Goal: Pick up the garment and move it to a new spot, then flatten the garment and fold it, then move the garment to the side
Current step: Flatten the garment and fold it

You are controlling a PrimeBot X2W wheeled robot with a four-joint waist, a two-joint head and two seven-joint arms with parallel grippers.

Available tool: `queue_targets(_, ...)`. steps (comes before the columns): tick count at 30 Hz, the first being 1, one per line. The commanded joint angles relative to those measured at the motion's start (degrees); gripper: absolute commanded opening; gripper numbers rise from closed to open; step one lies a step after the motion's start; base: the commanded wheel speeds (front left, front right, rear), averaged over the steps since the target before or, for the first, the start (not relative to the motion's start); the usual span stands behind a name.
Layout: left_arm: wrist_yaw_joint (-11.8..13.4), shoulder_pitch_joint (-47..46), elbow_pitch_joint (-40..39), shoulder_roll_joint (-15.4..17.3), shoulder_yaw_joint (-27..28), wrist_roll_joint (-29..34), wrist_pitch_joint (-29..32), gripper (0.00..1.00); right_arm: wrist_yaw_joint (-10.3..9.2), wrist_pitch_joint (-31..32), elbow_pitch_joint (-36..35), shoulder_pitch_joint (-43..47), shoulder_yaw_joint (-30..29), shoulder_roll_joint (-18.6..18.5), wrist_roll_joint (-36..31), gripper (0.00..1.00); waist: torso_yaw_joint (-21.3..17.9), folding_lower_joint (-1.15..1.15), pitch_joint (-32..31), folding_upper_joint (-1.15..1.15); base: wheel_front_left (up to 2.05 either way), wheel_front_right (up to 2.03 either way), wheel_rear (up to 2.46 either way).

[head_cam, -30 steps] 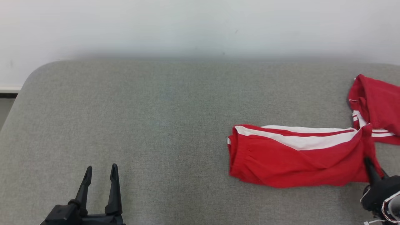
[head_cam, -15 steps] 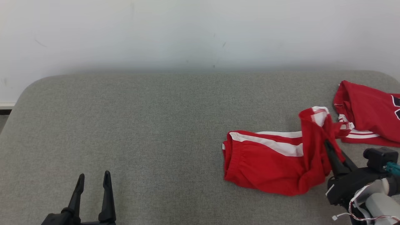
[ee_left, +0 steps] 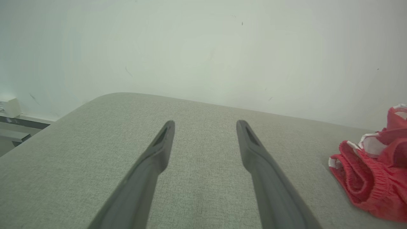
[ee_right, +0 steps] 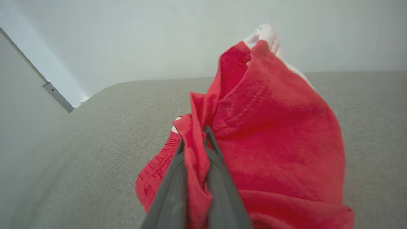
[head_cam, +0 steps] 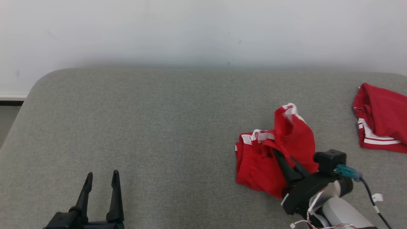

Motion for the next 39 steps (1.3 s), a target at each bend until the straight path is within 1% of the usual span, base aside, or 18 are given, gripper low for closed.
queue_targets(1,-0.07,-0.77,0.1,-0.07,-0.13,-0.09,-0.15,1.0,-0.18,0.27,0.09,-0.44,0.19,0.69,-0.63,0.0,0.93,0.0,0.59,0.0,0.0,0.0,0.0)
queue_targets(7,-0.01,-1.95,0.56,-0.06,-0.95,-0.74,-0.15,1.0,-0.18,1.45,1.07,-0.71,-0.2,3.92,-1.57,0.0,2.73,0.0,1.48,0.0,0.0,0.0,0.0)
queue_targets(13,-0.01,-2.41,1.22,-0.06,-1.14,-1.43,-0.15,1.0,-0.18,1.61,3.29,0.55,-0.72,7.63,-2.26,0.0,3.33,0.0,1.77,0.0,0.0,0.0,0.0)
queue_targets(20,0.06,-2.93,1.68,-0.06,-1.8,-2.0,-0.15,1.0,-0.18,0.45,5.76,1.54,0.03,9.5,-3.5,0.0,3.49,0.0,1.98,0.0,0.0,0.0,0.0)
queue_targets(21,0.07,-2.8,1.76,-0.07,-1.79,-1.99,-0.15,1.0,-0.18,0.06,5.93,1.42,0.1,9.47,-3.65,0.16,3.33,0.0,1.96,0.0,0.0,0.0,0.0)
queue_targets(23,0.12,-2.64,1.8,-0.06,-1.64,-1.91,-0.15,1.0,-0.18,-1.3,6.08,0.99,0.28,8.96,-4.34,0.93,2.98,0.0,1.89,0.0,0.0,0.0,0.0)
queue_targets(24,0.13,-2.61,1.85,-0.07,-1.61,-1.84,-0.15,1.0,-0.18,-2.12,5.91,0.7,0.28,8.63,-4.77,1.0,2.82,0.0,1.85,0.0,0.0,0.0,0.0)
queue_targets(28,0.17,-2.08,1.94,-0.06,-1.13,-1.23,-0.15,1.0,-0.18,-4.74,4.22,0.52,-0.68,7.66,-5.61,1.0,1.68,0.0,1.37,0.0,0.0,0.0,0.0)
queue_targets(32,0.15,-1.46,1.69,-0.06,-0.41,-0.65,-0.15,1.0,-0.18,-5.84,0.52,1.99,-3.5,6.18,-6.37,1.0,0.16,0.0,0.75,0.0,0.0,0.0,0.0)
queue_targets(36,0.11,-1.12,1.45,-0.07,0.07,-0.06,-0.15,1.0,-0.18,-6.01,-5.33,4.62,-9.1,4.89,-7.96,1.0,-1.39,0.0,0.46,0.0,0.0,0.0,0.0)
queue_targets(39,0.09,-1.04,1.0,-0.06,0.34,0.38,-0.16,1.0,-0.18,-6.02,-9.44,7.92,-13.9,4.76,-9.37,1.0,-2.48,0.0,0.36,0.0,0.0,0.0,0.0)
